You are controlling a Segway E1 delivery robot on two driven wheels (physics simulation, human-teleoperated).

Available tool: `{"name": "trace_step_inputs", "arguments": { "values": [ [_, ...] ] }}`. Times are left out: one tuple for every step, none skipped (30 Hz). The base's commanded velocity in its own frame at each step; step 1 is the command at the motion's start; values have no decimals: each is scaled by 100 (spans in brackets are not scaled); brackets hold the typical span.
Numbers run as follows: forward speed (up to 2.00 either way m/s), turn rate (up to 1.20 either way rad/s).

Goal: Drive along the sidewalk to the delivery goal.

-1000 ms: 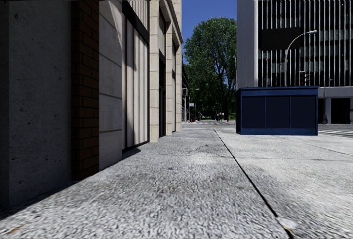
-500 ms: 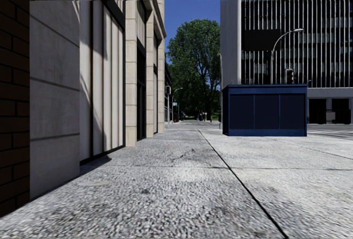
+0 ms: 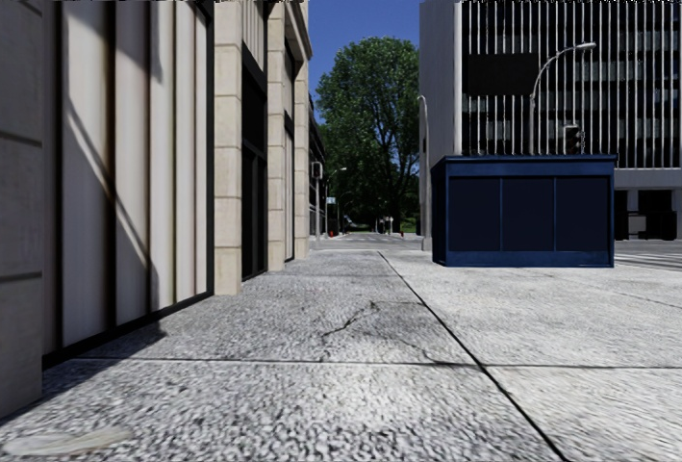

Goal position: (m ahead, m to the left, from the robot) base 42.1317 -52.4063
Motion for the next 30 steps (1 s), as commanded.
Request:
{"name": "trace_step_inputs", "arguments": {
  "values": [
    [192, -37],
    [192, 0],
    [192, 0],
    [192, 0],
    [192, 0],
    [192, 0],
    [192, 0],
    [192, 0],
    [192, 0],
    [192, 0],
    [192, 0],
    [192, 0],
    [192, 0],
    [192, 0],
    [192, 0],
    [192, 0],
    [192, 0],
    [192, 0],
    [192, 0],
    [192, 0],
    [192, 0],
    [192, 0],
    [192, 0],
    [192, 0],
    [192, 0],
    [192, 0],
    [192, 0],
    [192, 0],
    [192, 0],
    [192, 0]
  ]
}}
